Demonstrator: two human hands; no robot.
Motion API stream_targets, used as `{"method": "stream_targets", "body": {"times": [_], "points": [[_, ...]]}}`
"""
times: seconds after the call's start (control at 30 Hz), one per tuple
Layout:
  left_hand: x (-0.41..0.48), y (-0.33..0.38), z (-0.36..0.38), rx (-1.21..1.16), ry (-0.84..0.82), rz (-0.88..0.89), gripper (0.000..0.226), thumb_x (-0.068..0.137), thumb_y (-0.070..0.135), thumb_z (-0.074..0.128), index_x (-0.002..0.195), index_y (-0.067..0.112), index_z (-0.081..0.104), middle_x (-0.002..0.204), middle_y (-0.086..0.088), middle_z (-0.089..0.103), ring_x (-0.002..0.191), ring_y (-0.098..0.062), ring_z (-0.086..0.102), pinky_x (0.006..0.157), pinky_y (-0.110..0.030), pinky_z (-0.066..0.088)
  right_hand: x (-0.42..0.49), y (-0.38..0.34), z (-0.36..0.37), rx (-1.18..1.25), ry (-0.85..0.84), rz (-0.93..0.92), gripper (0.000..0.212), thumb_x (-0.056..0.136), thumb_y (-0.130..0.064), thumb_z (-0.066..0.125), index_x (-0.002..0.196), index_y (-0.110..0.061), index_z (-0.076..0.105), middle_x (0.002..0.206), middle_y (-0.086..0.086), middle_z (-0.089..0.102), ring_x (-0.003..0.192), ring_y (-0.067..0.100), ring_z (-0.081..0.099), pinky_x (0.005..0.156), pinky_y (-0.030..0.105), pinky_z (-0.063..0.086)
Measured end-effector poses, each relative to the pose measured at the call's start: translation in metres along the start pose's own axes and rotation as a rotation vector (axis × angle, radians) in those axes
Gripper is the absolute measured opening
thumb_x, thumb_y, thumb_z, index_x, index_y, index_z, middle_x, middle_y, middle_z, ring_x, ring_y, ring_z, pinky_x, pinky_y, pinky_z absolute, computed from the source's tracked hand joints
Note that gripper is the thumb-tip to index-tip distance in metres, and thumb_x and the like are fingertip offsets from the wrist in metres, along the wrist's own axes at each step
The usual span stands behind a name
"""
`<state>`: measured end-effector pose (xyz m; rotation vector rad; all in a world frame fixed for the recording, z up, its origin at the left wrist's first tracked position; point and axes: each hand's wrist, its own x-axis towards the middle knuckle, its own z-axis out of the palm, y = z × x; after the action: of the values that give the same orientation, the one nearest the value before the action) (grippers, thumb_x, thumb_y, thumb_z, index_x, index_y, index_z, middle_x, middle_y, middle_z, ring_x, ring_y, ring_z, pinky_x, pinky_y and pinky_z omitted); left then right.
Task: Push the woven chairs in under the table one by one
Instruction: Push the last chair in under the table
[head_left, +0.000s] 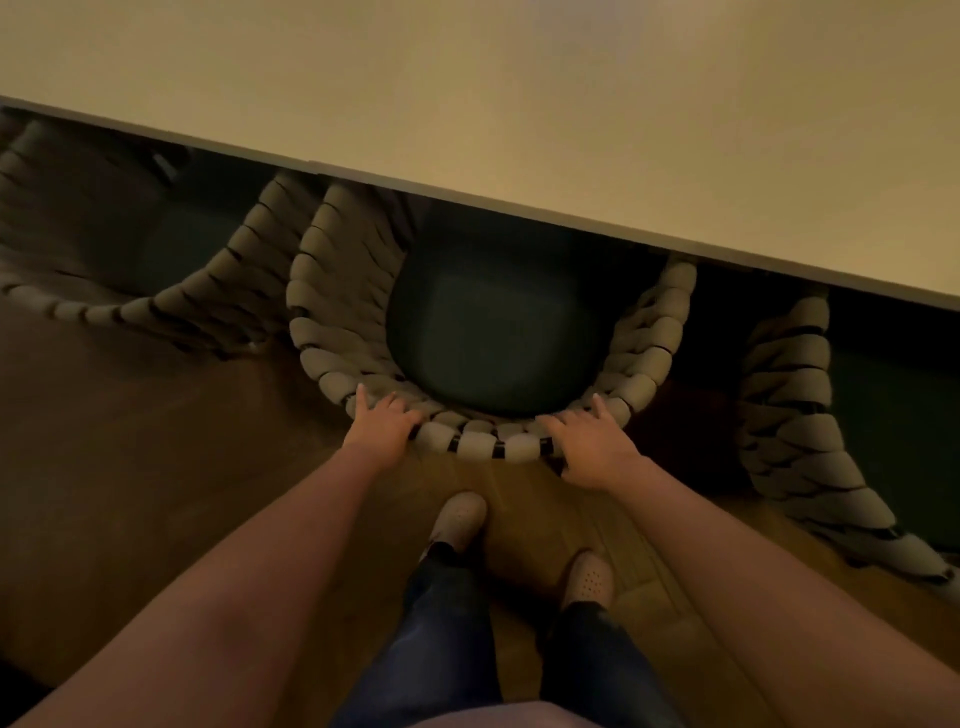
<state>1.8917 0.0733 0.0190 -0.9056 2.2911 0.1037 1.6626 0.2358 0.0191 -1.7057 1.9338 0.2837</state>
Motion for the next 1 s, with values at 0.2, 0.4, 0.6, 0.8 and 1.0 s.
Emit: {"method": "stream_targets", "body": {"times": [0.2,0.4,0.6,0.8,1.0], "points": [[0.034,-0.040,-0.008,0.049,-0.085,0.278,0.054,0.092,0.027,0.056,0.142,0.030,0.038,0.133,0.001,0.054,0.125,-0.019,0.050,0.113,-0.048,0.028,0.038,-0.042,0.011,-0.085,-0.073,0.123,0.031,0.093,-0.023,0.054,0.124,-0.023,0.054,0.118,0.002,0.062,0.110,0.021,0.057,0.100,0.040,0.042],[0.034,-0.045,-0.003,0.033,-0.057,0.381,0.050,0.092,0.017,0.057,0.138,0.029,0.041,0.115,0.000,0.059,0.101,-0.017,0.058,0.087,-0.032,0.047,0.033,-0.050,0.013,-0.087,-0.037,0.209,0.035,0.094,-0.020,0.054,0.128,-0.026,0.050,0.124,-0.001,0.059,0.117,0.019,0.053,0.104,0.036,0.034],[0.020,-0.039,0.003,0.020,-0.059,0.398,0.047,0.092,0.016,0.056,0.135,0.029,0.044,0.112,0.000,0.059,0.098,-0.017,0.058,0.089,-0.034,0.049,0.013,-0.062,0.023,-0.003,0.000,0.270,0.033,0.094,-0.018,0.054,0.124,-0.031,0.052,0.121,-0.003,0.059,0.118,0.018,0.051,0.103,0.036,0.031],[-0.010,-0.016,0.021,0.047,-0.081,0.440,0.043,0.094,0.016,0.051,0.135,0.028,0.043,0.108,-0.002,0.060,0.096,-0.018,0.058,0.085,-0.031,0.048,-0.025,-0.071,0.046,-0.025,-0.054,0.286,0.034,0.093,-0.016,0.054,0.124,-0.029,0.052,0.119,-0.002,0.059,0.119,0.019,0.051,0.106,0.038,0.031],[-0.016,0.000,0.024,0.041,-0.081,0.481,0.044,0.094,0.016,0.053,0.135,0.027,0.043,0.112,-0.003,0.061,0.100,-0.020,0.059,0.090,-0.036,0.050,-0.039,-0.062,0.057,-0.016,-0.016,0.291,0.028,0.091,-0.017,0.057,0.115,-0.031,0.054,0.112,-0.004,0.061,0.114,0.018,0.053,0.105,0.040,0.031]]}}
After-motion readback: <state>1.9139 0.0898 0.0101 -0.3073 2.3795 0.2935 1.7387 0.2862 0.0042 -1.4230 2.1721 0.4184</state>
